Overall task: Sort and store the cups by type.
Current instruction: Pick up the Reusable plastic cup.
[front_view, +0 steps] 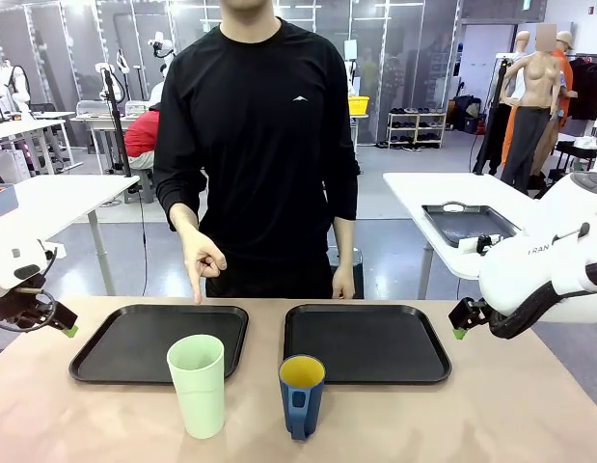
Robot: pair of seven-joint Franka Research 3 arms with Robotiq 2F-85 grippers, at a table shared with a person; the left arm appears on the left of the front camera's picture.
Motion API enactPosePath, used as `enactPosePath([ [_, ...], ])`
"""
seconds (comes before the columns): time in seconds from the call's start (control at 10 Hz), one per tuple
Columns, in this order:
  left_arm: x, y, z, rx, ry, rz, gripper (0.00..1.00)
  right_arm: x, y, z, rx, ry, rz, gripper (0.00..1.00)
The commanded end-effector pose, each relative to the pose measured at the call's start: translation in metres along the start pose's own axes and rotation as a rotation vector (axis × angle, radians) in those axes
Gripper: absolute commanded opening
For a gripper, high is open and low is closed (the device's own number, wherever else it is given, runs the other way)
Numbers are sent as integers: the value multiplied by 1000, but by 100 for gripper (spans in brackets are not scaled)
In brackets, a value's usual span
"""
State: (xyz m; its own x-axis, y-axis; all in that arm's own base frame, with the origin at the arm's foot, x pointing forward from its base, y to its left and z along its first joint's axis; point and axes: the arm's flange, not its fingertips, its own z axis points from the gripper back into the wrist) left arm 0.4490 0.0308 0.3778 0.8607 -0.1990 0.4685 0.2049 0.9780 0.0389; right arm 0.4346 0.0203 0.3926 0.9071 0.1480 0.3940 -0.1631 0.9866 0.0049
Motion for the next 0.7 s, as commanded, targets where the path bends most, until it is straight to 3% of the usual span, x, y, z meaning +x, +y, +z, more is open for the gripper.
enactPosePath([
  [0.0, -7, 5, 8, 18, 22, -111, 100, 0, -2, -1, 3, 1, -3, 100],
  [0.3, -15, 15, 14, 56, 41, -443, 100, 0, -2, -1, 3, 1, -3, 100],
  [0.6, -23, -4, 8, -18, 65, -777, 100, 0, -2, -1, 3, 1, -3, 100],
])
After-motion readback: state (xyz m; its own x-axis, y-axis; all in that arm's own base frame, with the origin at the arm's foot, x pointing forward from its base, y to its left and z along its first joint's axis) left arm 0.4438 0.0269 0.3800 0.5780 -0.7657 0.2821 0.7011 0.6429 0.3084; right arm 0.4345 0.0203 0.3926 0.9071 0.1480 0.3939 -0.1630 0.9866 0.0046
